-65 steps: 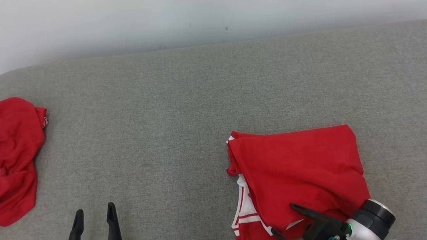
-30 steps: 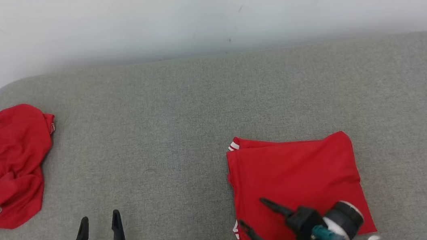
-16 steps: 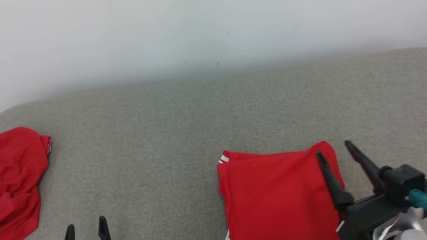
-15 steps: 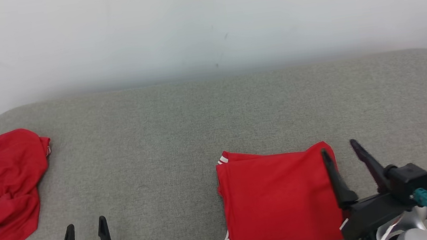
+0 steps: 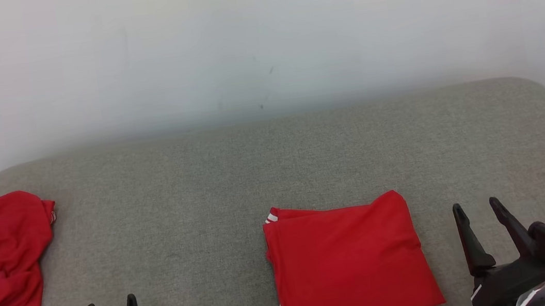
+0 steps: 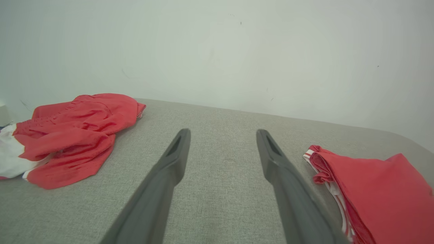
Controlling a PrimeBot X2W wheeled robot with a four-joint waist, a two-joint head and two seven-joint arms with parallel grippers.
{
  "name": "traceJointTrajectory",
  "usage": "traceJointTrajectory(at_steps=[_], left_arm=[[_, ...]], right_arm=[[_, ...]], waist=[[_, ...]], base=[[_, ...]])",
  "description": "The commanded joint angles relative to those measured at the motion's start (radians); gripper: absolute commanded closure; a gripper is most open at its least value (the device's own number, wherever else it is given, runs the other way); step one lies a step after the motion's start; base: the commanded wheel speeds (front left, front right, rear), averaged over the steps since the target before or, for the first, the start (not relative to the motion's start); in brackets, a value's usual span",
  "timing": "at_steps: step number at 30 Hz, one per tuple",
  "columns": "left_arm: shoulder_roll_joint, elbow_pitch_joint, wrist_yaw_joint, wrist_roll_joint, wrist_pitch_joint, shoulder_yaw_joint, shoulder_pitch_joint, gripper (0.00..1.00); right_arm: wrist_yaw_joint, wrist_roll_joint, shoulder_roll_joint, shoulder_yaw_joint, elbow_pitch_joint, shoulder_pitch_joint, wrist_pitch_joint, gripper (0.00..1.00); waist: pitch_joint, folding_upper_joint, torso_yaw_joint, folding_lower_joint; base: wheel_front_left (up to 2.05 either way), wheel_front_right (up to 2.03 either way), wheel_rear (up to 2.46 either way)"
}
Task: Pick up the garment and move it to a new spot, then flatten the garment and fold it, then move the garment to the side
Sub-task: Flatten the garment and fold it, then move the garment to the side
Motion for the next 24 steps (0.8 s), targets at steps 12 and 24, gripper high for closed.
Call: traceJointTrajectory(at_steps=[12,24], left_arm=[[0.000,0.039,-0.010,0.006,-0.001,0.018,0.002,0.00],[0.000,0.058,-0.007,0.007,0.000,0.007,-0.017,0.00]], right_arm=[[-0.002,0.012,-0.017,0.015,0.068,-0.012,-0.030,0.00],[-0.002,-0.007,-0.013,0.017,0.083,-0.023,-0.034,0.00]], waist=[[-0.011,0.0000,-0.028,0.0001],[0.000,0.0000,-0.027,0.0001]], base=[[0.00,0.00,0.00],[0.00,0.00,0.00]])
